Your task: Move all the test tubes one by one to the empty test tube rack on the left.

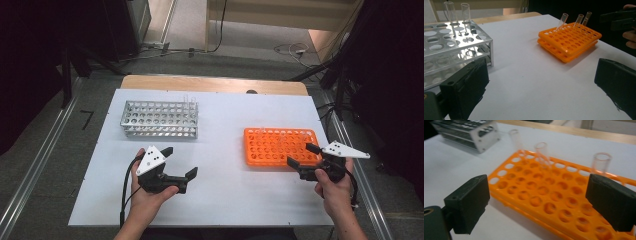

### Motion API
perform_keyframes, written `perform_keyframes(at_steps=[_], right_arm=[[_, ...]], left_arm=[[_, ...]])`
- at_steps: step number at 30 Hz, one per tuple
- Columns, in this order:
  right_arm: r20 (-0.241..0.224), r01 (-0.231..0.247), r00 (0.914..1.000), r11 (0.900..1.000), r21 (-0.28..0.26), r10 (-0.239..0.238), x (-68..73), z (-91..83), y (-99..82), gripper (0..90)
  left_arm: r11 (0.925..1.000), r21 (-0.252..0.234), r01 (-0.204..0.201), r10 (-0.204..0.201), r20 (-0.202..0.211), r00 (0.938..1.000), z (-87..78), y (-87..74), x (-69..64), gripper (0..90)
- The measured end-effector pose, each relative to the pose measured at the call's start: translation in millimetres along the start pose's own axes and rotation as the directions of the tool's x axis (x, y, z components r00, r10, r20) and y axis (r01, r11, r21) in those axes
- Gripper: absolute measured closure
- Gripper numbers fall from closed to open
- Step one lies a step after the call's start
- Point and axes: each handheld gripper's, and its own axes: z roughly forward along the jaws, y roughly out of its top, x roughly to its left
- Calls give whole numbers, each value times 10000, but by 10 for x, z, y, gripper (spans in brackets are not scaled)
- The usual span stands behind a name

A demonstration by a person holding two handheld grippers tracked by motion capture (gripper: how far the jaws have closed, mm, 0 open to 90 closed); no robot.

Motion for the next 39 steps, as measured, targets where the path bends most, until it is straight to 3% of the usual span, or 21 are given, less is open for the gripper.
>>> perform_keyframes(at_steps=[4, 9, 18, 24, 31, 39], right_arm=[[483, -347, 9982, 9994, -47, 349, -136, 44, -1, 169], [1240, -800, 9895, 9959, 411, 744, -288, 184, 17, 312], [1700, -1151, 9803, 9903, 778, 1006, -451, 431, -13, 511], [1897, -1126, 9770, 9911, 710, 974, -475, 486, -48, 597], [2216, -701, 9735, 9961, 541, 565, -466, 473, -97, 718], [2188, -460, 9751, 9981, 406, 360, -472, 477, -117, 739]], left_arm=[[10000, 14, 46, -46, 84, 10000, 16, -3, -9, 0], [10000, 41, 46, -46, 131, 9999, 24, -4, -20, 0], [9999, 4, 149, -149, 168, 9997, 12, 1, 1, 0], [9998, 16, 184, -185, 160, 9997, 23, -5, -1, 0], [10000, 36, 70, -71, 127, 9999, 26, -4, -7, 0], [10000, 62, 39, -40, 107, 9999, 35, -10, -12, 0]])
